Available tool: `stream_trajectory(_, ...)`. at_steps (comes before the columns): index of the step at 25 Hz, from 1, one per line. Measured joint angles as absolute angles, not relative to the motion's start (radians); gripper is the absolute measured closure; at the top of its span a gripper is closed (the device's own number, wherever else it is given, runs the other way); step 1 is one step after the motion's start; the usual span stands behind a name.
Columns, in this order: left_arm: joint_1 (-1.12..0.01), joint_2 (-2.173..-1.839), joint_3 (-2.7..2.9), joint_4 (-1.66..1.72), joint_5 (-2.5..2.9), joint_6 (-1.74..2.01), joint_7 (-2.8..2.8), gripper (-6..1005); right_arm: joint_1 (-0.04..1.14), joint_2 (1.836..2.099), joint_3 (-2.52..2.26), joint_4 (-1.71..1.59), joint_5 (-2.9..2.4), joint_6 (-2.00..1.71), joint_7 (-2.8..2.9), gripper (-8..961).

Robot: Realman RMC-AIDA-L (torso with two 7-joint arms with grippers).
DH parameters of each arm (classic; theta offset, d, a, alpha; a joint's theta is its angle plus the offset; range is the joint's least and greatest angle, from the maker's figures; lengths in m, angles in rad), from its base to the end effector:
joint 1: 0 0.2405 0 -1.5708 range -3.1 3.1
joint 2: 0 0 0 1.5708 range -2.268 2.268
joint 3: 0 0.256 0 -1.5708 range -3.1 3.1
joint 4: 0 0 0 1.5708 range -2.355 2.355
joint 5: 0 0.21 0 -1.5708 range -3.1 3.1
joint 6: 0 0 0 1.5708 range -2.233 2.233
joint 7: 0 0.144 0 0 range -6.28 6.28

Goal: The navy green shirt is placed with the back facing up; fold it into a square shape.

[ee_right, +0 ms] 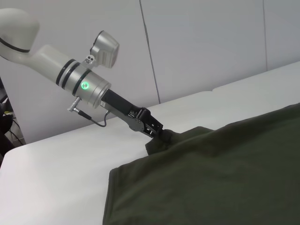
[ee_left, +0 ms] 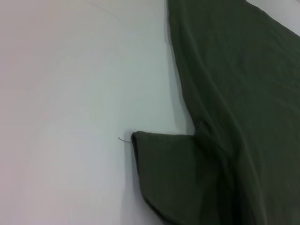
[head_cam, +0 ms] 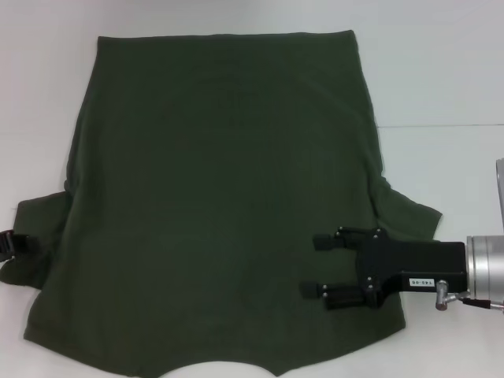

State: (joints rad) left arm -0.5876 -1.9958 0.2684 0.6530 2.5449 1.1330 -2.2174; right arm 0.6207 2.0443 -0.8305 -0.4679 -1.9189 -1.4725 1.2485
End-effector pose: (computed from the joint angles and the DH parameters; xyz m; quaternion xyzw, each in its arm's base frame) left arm -0.3757 0.3603 0.0708 -0.6815 -0.6392 -0.1443 0.3259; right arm 0.2461 0.3398 -0.0315 -0.9551 0.1662 0.2269 0.0930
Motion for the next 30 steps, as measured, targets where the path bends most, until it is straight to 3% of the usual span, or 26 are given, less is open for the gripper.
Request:
stream_trajectory(12, -0.590, -1.992, 0.268, 0.691, 2.548, 1.135, -2.236, 963, 0.618, 2.044, -0.830, -0.471, -1.916, -1.472, 1.246, 25)
stream_trajectory(30, -0.639, -1.936, 0.269, 0.806, 2.736, 1.128, -2.270, 967, 0.617, 2.043, -0.830, -0.471, -1.915, -1.454, 1.245, 25)
